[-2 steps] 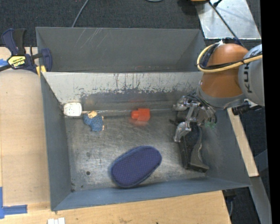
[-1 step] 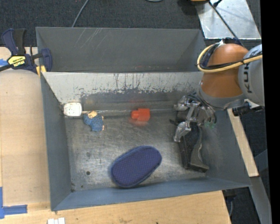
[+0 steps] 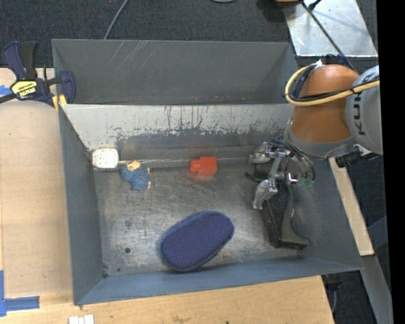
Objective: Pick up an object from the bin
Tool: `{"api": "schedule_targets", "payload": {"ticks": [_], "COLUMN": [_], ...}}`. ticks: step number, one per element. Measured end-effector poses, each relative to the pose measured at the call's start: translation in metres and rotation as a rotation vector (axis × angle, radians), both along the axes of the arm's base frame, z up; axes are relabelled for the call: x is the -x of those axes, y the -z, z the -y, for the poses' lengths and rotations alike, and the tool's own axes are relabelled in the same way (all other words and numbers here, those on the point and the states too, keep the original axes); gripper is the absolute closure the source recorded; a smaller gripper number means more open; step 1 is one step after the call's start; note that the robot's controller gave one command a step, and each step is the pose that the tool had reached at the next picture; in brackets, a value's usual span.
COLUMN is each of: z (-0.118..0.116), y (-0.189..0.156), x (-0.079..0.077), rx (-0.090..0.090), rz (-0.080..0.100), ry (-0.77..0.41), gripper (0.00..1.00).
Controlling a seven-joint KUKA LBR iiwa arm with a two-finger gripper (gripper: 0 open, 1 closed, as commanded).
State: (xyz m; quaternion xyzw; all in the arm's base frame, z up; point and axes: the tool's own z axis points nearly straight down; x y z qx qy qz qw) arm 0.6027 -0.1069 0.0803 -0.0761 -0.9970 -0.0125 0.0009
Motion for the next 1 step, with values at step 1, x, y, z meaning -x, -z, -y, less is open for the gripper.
{"api": "schedule_targets", "payload": {"ticks": [1], "z": [-0.0805], "y": [-0.0159], "x": [0.0098], "rx": [0.022], "rz": [0.0], "ry": [0.178], "gripper": [0.0]}}
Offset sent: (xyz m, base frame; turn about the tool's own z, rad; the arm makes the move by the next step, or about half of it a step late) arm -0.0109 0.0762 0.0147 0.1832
